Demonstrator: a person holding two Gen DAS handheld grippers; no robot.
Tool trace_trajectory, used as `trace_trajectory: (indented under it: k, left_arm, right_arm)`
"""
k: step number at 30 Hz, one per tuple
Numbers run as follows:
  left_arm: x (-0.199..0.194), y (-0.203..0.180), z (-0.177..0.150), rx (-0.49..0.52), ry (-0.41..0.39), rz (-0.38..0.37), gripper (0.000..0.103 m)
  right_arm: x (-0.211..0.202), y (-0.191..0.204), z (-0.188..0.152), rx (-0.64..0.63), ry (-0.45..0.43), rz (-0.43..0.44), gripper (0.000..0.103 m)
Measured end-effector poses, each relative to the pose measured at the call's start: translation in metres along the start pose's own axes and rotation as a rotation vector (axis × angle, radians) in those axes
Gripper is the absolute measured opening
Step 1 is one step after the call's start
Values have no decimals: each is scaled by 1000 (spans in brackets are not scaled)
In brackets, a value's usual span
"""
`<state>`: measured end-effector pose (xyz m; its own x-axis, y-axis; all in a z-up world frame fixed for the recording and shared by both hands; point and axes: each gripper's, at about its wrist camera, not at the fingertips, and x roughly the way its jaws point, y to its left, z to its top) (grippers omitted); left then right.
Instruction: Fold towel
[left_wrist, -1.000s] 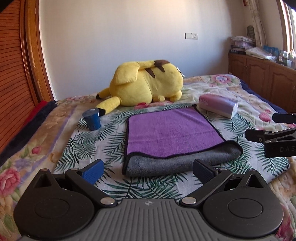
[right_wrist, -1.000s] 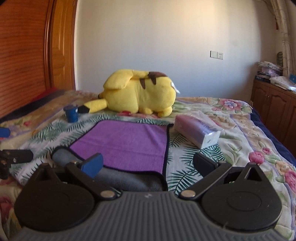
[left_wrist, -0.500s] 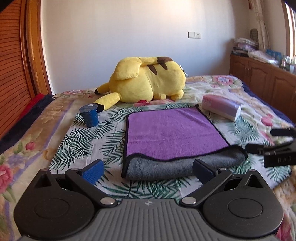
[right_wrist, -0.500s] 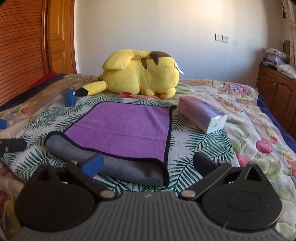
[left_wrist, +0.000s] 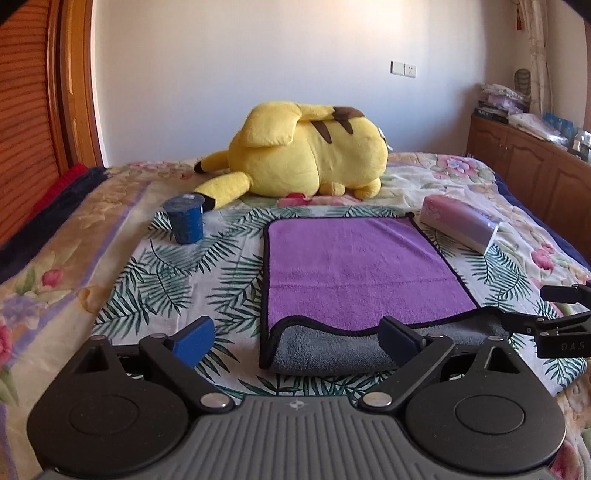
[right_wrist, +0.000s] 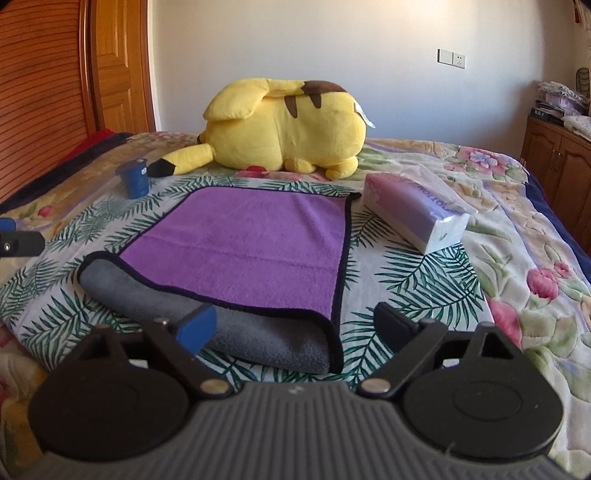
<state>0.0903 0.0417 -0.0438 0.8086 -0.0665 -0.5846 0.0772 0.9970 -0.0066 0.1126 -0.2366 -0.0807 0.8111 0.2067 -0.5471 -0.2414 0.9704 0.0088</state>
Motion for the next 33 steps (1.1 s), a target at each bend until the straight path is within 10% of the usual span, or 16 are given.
trace_trajectory:
  k: [8, 13, 33]
  left_arm:
    - [21, 5, -2, 22, 48, -7, 68]
    - [33, 5, -2, 50, 70, -6, 44]
    - [87, 15, 1, 61, 144, -38, 36]
  right_arm:
    - [16, -8, 0, 14, 30, -6, 89]
    - [25, -12, 0, 19, 50, -2, 88]
    - [49, -26, -7, 43, 129, 22, 84]
